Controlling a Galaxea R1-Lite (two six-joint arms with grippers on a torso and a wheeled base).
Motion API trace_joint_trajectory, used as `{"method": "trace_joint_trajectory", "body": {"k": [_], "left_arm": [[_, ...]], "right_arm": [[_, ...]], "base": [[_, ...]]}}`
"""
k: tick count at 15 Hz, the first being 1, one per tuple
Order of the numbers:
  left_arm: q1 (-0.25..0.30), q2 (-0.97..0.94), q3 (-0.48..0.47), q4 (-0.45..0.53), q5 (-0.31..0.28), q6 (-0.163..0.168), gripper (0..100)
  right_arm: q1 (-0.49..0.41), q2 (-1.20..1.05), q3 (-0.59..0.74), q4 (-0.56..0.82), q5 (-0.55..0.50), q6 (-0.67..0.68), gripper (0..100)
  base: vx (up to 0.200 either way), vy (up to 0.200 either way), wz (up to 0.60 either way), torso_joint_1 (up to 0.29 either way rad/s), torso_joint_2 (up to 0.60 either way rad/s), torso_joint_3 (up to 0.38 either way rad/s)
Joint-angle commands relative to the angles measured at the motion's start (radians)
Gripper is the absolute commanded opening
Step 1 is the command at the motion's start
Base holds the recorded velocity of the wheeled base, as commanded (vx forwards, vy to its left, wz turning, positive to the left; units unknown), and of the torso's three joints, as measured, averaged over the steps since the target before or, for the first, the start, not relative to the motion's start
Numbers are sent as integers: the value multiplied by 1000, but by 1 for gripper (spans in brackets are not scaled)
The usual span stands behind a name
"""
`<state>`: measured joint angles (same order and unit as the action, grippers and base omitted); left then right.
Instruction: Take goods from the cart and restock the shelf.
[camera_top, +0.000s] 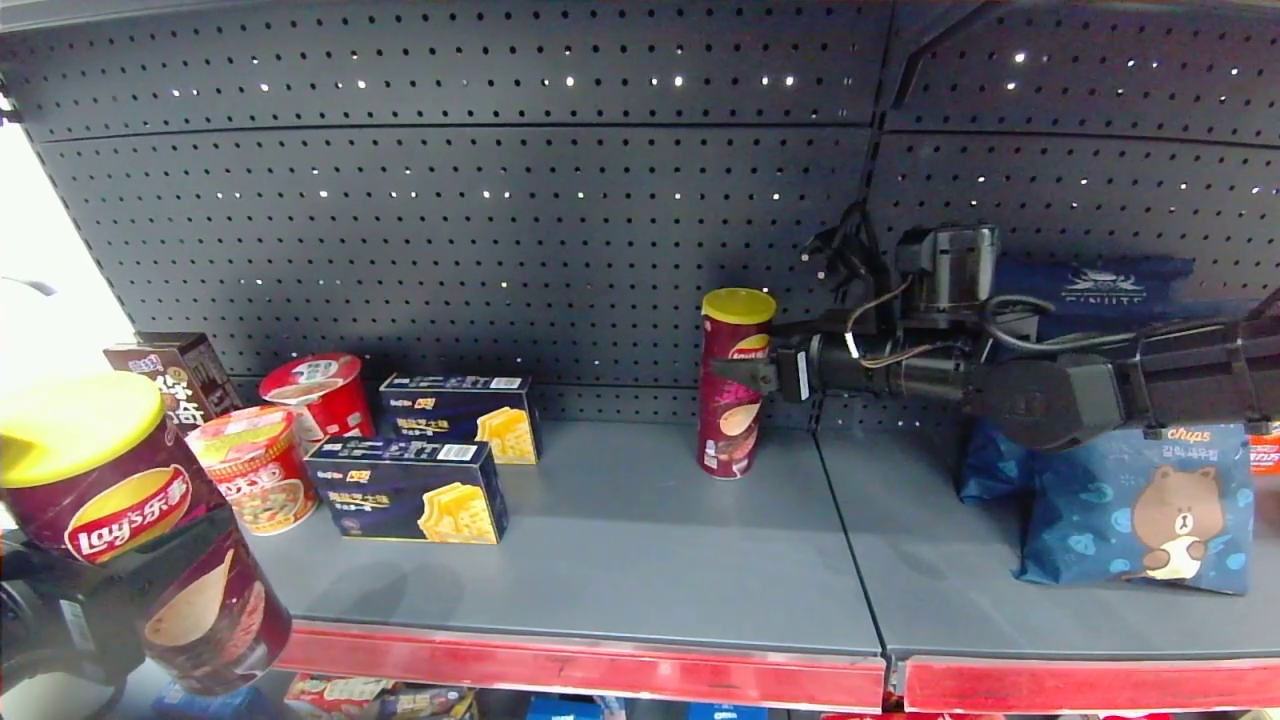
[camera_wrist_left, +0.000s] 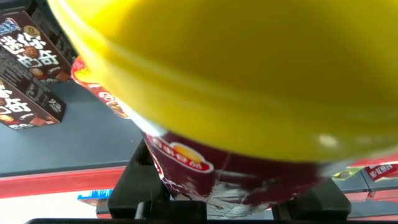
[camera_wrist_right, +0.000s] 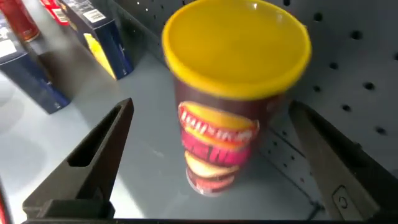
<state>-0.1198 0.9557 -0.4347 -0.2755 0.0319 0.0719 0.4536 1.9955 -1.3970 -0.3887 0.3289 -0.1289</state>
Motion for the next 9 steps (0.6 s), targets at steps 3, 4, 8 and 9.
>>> {"method": "trace_joint_trajectory", "body": {"k": [3, 4, 8, 9], "left_arm": [[0, 1, 5, -1, 0, 0, 0], [0, 1, 11, -1, 0, 0, 0], [0, 1, 16, -1, 0, 0, 0], [0, 0, 17, -1, 0, 0, 0]], "right_arm": [[4, 75, -59, -1, 1, 0, 100], [4, 95, -79, -1, 1, 6, 100], [10, 134, -137, -1, 1, 31, 100], [11, 140, -143, -4, 5, 31, 100]], "base": [[0, 0, 0, 0, 0, 0], [0, 0, 0, 0, 0, 0], [0, 0, 0, 0, 0, 0], [0, 0, 0, 0, 0, 0]]}}
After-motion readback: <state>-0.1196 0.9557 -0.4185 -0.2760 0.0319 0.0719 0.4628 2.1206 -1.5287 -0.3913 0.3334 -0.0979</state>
